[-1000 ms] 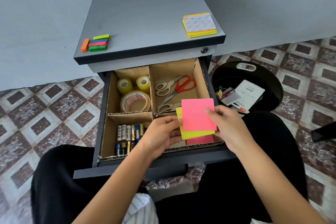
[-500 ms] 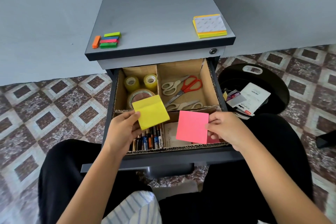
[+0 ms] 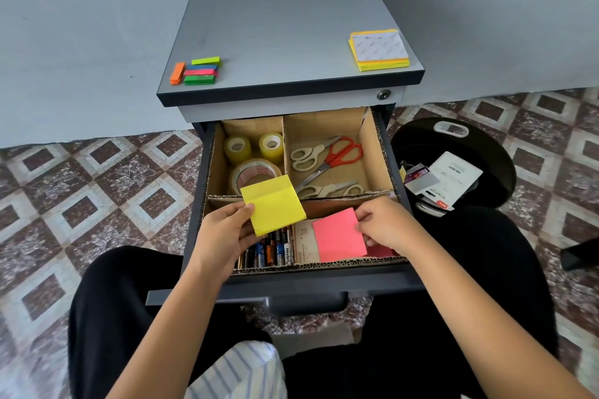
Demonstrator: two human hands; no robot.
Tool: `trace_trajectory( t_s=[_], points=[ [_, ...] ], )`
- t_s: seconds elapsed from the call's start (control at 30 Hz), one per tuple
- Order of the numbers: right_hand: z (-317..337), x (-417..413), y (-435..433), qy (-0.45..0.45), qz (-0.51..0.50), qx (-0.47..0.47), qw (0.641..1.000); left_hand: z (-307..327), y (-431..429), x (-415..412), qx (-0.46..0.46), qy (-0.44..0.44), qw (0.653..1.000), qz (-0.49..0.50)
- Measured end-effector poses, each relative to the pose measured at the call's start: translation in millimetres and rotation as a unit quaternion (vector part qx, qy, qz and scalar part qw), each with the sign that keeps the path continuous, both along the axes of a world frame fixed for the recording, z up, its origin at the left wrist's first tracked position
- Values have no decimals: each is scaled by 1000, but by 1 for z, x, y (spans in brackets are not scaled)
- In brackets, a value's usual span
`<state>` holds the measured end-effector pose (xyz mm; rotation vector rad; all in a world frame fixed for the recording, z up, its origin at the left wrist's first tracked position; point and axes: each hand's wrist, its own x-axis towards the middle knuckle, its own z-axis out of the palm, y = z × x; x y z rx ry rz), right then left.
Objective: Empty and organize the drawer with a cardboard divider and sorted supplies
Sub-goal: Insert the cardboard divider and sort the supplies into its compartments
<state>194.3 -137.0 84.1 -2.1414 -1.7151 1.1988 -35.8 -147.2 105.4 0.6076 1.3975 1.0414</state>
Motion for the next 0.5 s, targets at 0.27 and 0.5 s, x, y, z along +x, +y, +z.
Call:
trace_trajectory(
  t_s=[0.27, 0.5],
  points=[
    [-7, -17, -2, 110, -65, -38, 991, -2, 0, 0, -4, 3, 1000, -13],
    [-10, -32, -1, -95, 28, 51, 994, -2, 0, 3, -4, 1, 1000, -18]
  ],
)
